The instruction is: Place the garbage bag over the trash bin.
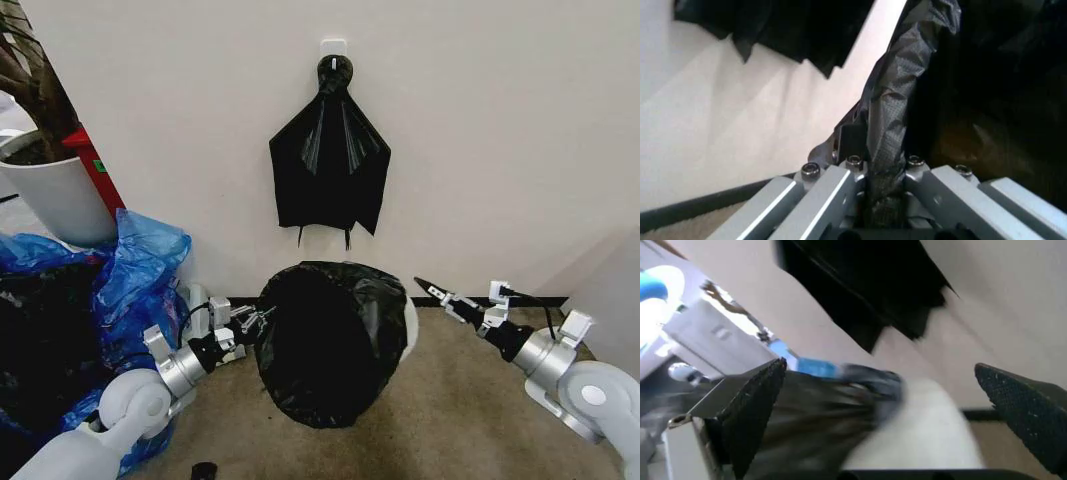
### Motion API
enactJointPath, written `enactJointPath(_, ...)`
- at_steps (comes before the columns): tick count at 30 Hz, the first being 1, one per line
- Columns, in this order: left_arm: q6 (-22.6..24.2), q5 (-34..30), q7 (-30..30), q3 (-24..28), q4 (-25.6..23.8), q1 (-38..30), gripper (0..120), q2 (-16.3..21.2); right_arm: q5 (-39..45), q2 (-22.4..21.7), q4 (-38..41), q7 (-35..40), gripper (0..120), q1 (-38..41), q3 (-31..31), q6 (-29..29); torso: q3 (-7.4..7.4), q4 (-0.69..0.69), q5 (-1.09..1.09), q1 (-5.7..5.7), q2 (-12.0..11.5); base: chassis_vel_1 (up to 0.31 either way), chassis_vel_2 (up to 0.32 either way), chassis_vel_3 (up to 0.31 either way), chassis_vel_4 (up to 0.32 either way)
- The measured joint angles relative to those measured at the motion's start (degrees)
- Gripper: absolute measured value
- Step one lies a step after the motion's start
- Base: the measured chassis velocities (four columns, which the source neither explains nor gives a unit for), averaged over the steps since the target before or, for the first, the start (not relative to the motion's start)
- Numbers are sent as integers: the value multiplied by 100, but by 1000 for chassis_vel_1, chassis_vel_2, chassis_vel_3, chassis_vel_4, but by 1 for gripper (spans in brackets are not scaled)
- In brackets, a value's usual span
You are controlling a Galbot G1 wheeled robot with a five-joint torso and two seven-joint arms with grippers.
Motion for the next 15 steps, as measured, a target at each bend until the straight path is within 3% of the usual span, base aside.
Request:
enactJointPath(4,270,66,-1293,249,-205,-79,0,-70,-363,217,700,414,100,71,-81,343,0,-2,-1,0,0,0,0,0,0)
enactJointPath(6,436,135,-2487,393,-388,-191,0,-150,-795,350,1402,1401,100,188,-419,507,0,3,-2,0,0,0,0,0,0)
enactJointPath(7,436,135,-2487,393,-388,-191,0,-150,-795,350,1402,1401,100,188,-419,507,0,3,-2,0,0,0,0,0,0)
enactJointPath(9,573,147,-3408,518,-563,-325,0,-234,-1317,458,1868,2181,100,219,-707,489,0,3,-3,0,0,0,0,0,0)
enactJointPath(10,591,147,-3508,534,-579,-337,0,-242,-1344,464,1888,2206,100,218,-721,487,0,3,-3,0,0,0,0,0,0)
enactJointPath(13,709,306,-4593,913,-769,-421,0,-299,-2440,567,2253,2608,100,141,-1141,266,0,-2,1,0,0,0,0,0,0)
enactJointPath(15,679,581,-4750,1082,-808,-384,0,-300,-2776,595,2322,2695,100,158,-1378,165,0,-2,-1,0,0,0,0,0,0)
